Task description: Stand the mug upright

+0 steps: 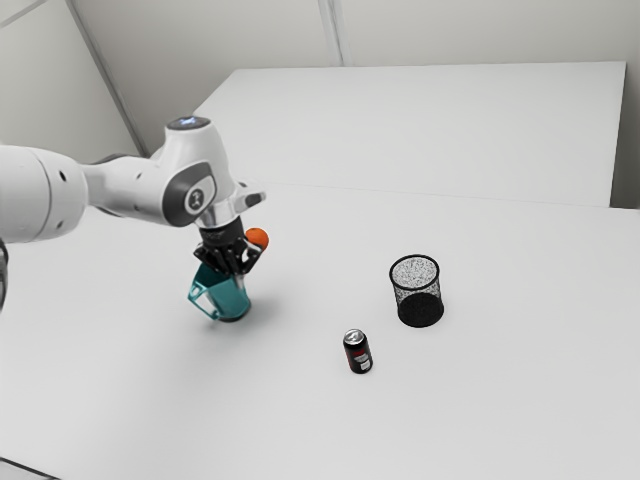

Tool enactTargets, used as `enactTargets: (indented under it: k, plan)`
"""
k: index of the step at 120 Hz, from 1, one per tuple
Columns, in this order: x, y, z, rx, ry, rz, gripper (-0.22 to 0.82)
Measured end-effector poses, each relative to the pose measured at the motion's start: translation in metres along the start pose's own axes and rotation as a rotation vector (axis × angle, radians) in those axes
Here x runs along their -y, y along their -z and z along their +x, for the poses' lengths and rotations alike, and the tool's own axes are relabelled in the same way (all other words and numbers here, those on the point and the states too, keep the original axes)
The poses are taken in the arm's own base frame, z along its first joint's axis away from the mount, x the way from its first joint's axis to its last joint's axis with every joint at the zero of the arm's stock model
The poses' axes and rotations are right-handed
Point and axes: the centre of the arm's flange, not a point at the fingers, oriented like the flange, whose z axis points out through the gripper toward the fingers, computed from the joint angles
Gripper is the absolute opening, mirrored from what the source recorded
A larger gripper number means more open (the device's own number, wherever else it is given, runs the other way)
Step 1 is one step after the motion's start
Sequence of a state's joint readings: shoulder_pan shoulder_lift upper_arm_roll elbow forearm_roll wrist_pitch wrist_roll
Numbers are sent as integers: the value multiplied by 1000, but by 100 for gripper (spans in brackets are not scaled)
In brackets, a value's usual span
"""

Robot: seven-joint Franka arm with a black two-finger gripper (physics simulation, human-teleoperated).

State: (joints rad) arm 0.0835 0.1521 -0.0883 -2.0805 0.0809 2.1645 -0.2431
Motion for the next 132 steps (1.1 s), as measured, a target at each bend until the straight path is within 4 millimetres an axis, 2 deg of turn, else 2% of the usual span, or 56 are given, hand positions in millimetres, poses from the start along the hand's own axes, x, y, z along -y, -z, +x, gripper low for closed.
enactTargets:
  k: [16,34,44,58,76,92,113,132]
  plan:
    - [-3,-2,1,-6,33,-3,-18]
    - [-7,5,0,-19,50,0,16]
    - [-8,13,-2,-32,59,1,30]
    - [-7,31,-3,-56,73,1,43]
    - [-3,53,-6,-67,91,4,52]
    - [-3,95,-4,-128,82,-5,56]
    - [-13,164,-3,-201,33,9,58]
    - [-22,205,-11,-205,-7,22,60]
